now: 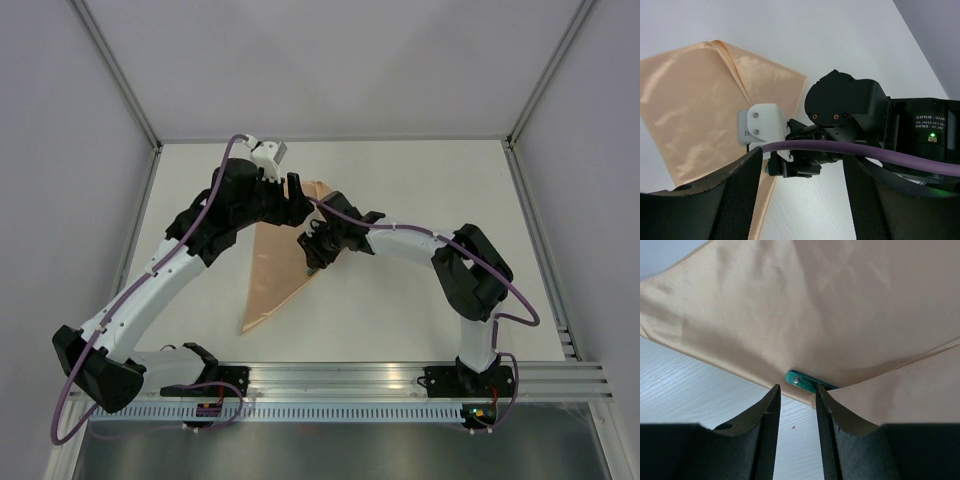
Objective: Fold the napkin, place the utensils inside, and roll it up
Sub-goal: Fold the napkin at the center of the board.
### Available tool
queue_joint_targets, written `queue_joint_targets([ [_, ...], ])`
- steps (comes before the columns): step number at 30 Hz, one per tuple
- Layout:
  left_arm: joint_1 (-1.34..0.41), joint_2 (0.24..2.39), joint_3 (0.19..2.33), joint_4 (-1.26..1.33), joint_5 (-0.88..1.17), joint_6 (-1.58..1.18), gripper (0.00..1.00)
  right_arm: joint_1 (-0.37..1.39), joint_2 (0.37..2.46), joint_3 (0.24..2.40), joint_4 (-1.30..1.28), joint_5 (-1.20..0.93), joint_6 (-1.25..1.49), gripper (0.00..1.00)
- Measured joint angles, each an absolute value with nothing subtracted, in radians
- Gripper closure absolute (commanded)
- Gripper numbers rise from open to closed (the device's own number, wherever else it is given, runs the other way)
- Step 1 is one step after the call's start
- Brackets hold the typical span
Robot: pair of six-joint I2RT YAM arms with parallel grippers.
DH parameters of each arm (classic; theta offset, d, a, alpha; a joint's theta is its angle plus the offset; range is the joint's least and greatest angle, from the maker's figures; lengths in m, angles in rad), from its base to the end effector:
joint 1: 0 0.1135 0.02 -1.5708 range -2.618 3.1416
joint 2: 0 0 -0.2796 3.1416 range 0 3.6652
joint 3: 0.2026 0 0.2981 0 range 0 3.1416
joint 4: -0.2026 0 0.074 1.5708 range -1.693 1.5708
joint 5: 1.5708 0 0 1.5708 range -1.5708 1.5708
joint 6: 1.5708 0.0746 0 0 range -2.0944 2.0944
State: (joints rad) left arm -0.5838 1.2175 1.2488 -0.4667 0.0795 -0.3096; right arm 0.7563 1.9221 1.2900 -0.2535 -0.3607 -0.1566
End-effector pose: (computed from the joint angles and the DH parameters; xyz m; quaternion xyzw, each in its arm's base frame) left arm 0.2869 -0.1966 0.3823 0.1363 0.8316 -0.2623 0.4701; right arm 0.3298 0.3473 0.1405 -0.4625 0.8052 0.2590 0.2658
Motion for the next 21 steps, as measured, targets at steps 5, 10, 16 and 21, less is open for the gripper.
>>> queue_joint_targets([
  [5, -0.584, 1.217, 1.344, -0.549, 0.037, -0.310, 0.27, 0.799, 1.892, 1.306, -0.247, -0.343, -0.168, 0.59],
  [10, -0.587, 1.188, 1.445, -0.677, 0.000, -0.311, 0.25, 0.880, 1.851, 1.303, -0.186, -0.294, -0.185, 0.59],
  [16, -0.600, 1.053, 1.466, -0.830, -0.005, -0.325, 0.23, 1.020, 1.818, 1.282, -0.064, -0.202, -0.216, 0.58],
  [21, -0.605, 0.960, 1.467, -0.937, -0.006, -0.352, 0.22, 1.131, 1.816, 1.264, 0.020, -0.123, -0.248, 0.51],
])
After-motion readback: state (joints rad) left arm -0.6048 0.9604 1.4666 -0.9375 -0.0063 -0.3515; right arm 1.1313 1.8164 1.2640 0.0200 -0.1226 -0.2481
